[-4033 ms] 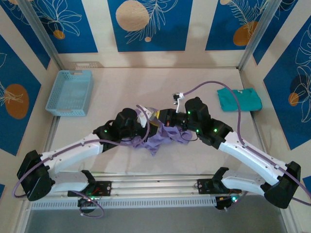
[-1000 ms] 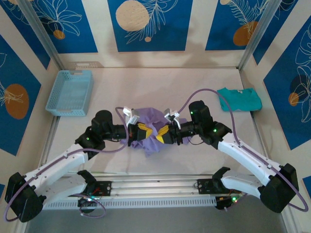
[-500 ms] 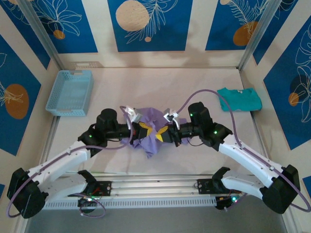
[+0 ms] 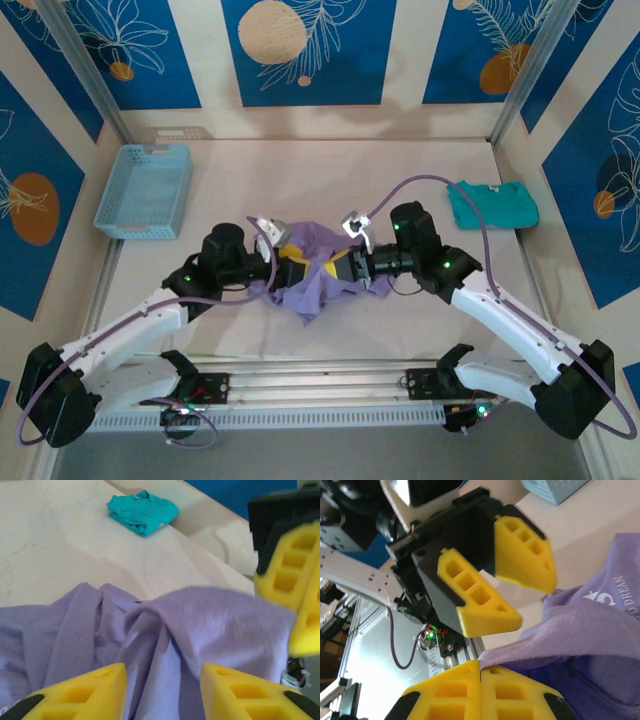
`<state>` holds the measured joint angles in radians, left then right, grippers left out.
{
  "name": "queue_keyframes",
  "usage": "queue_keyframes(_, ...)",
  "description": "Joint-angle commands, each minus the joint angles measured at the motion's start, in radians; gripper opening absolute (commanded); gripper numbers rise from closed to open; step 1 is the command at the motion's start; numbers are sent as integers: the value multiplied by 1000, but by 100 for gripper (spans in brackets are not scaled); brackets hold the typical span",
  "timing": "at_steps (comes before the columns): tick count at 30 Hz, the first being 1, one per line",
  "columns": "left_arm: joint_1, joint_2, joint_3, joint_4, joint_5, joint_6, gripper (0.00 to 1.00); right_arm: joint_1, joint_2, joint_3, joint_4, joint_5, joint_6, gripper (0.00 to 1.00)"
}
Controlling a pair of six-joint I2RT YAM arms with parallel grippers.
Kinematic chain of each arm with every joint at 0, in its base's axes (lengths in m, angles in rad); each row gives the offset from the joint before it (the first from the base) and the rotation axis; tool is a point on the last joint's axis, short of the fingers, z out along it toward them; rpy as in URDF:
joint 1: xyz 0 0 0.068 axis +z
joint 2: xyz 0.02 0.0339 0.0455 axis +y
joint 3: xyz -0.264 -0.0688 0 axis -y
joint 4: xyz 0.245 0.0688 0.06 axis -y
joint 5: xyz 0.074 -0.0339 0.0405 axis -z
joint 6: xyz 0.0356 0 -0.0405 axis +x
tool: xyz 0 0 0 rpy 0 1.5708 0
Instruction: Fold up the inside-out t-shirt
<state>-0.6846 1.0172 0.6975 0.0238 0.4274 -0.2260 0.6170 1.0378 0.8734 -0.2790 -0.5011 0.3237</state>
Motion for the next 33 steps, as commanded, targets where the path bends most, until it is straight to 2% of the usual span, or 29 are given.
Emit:
queue_keyframes(1, 5, -53, 7, -18, -11, 2, 51, -33, -4, 49, -49, -32, 81, 0)
queue_keyframes(5, -47, -71, 22, -44, -18, 34, 55, -61, 9, 79, -74, -41, 162, 0)
queue_keyframes(14, -185, -10, 141, -143, -196, 180, 55, -71, 40, 158, -155, -45, 247, 0)
queue_keyframes(17, -228, 10, 177, -173, -292, 222, 55, -75, 49, 174, -176, -46, 265, 0)
queue_keyframes(21, -274, 29, 200, -177, -387, 267, 53, -84, 59, 182, -187, -55, 286, 0)
queue_keyframes(33, -350, 145, 270, -164, -510, 353, 43, -110, 84, 177, -146, -109, 366, 0)
